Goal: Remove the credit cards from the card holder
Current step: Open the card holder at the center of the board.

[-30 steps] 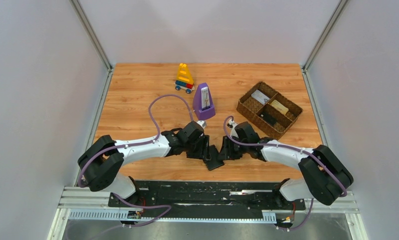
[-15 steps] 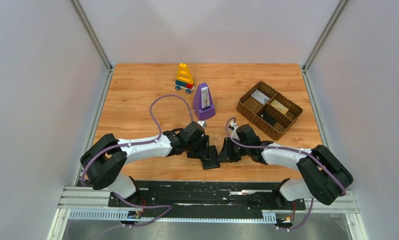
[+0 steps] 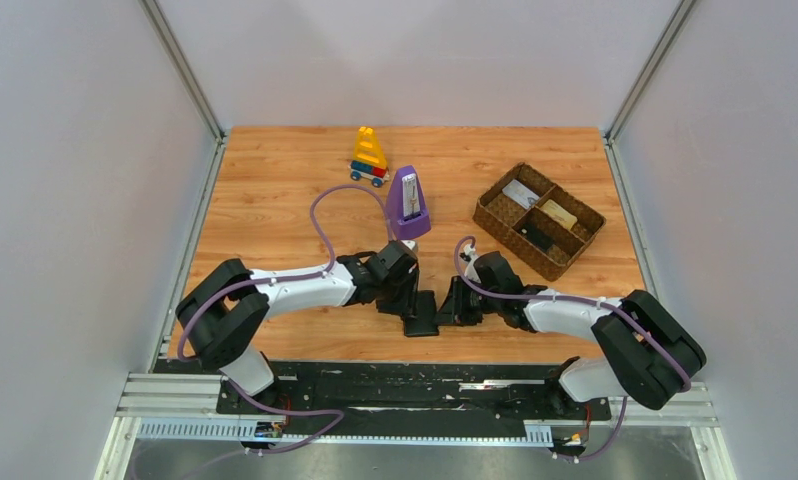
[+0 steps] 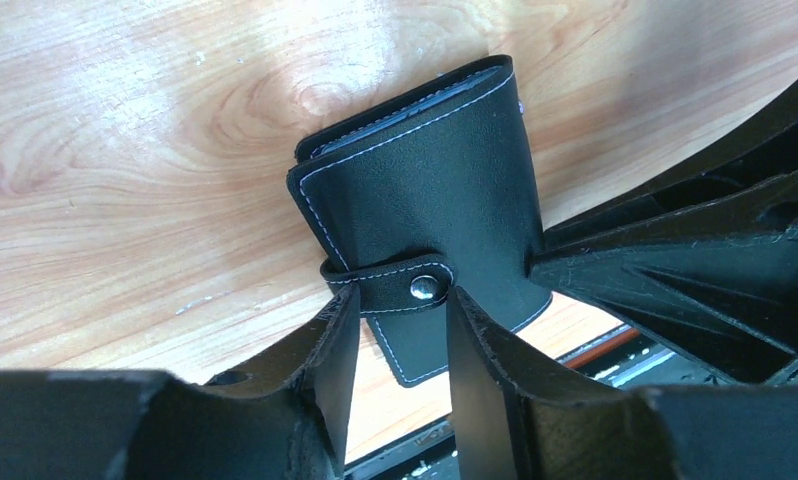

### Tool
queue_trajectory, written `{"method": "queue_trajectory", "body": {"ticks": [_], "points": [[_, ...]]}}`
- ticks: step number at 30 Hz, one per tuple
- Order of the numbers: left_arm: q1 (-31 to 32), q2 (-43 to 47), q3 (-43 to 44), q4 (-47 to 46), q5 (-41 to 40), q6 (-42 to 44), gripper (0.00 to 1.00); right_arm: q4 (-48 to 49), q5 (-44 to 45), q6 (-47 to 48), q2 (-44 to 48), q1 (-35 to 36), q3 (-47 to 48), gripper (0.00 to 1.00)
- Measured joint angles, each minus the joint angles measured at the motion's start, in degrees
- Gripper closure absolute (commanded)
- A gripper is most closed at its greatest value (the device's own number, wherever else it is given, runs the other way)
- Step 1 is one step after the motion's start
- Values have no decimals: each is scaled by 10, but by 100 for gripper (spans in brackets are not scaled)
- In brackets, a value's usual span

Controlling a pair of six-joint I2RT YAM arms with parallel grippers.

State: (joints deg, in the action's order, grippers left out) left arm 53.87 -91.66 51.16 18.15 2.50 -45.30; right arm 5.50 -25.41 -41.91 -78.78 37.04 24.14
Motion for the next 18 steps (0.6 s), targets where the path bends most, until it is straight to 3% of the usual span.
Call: {"method": "queue_trajectory", "body": {"ticks": [14,18], "points": [[1,-6,19,21,-7,17,100,11,-2,-1,-6,0,-1,85],[1,-5,19,22,-11,19,100,12,-2,-1,-6,0,-1,85]]}}
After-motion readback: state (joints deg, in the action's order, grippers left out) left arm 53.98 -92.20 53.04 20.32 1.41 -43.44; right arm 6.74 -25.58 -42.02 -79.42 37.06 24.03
